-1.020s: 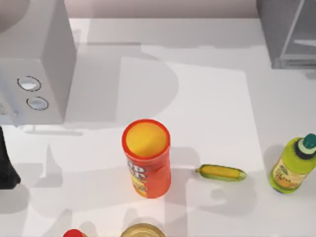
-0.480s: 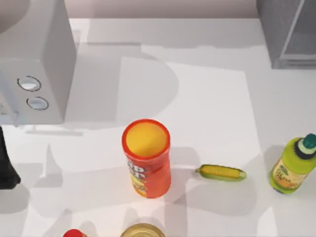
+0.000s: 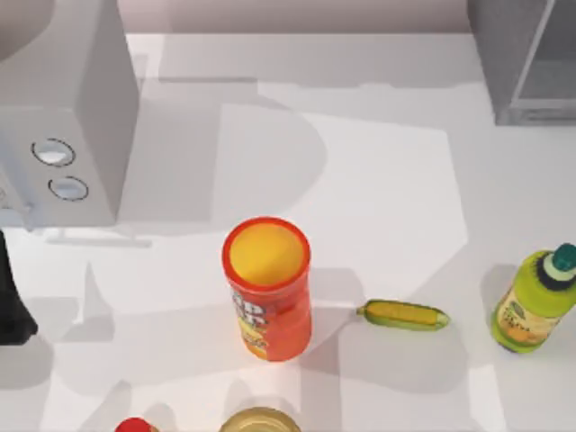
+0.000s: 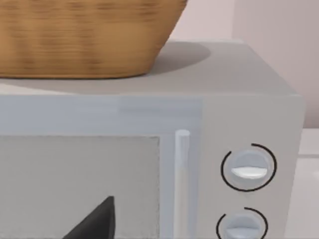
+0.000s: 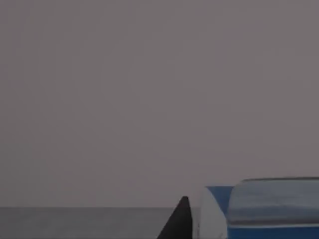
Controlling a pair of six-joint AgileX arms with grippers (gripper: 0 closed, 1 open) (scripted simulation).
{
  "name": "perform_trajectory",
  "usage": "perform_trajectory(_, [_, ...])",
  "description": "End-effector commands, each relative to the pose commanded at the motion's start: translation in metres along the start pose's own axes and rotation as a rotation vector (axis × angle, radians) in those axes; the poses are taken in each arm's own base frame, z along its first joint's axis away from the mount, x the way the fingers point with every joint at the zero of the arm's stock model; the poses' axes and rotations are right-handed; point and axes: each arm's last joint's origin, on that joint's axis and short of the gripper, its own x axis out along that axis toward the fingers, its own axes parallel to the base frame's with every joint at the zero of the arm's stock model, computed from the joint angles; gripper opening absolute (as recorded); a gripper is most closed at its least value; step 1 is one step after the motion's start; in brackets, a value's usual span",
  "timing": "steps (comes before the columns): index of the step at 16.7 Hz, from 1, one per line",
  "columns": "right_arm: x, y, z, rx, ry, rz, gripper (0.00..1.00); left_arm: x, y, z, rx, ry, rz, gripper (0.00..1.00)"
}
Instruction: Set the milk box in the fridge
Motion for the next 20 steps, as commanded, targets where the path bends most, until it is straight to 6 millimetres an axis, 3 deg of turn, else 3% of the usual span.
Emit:
perform_trajectory(3, [0.0, 0.0, 0.0, 0.0, 0.0, 0.0, 0.0, 0.0, 0.0, 0.0, 0.0, 0.0, 0.0, 1.0])
perform_trajectory(16, [0.0, 0.0, 0.0, 0.0, 0.0, 0.0, 0.98, 0.0, 0.0, 0.0, 0.0, 0.0, 0.0, 1.0])
perform_trajectory(20, [0.0, 0.0, 0.0, 0.0, 0.0, 0.0, 1.0, 0.0, 0.0, 0.0, 0.0, 0.0, 0.0, 1.0])
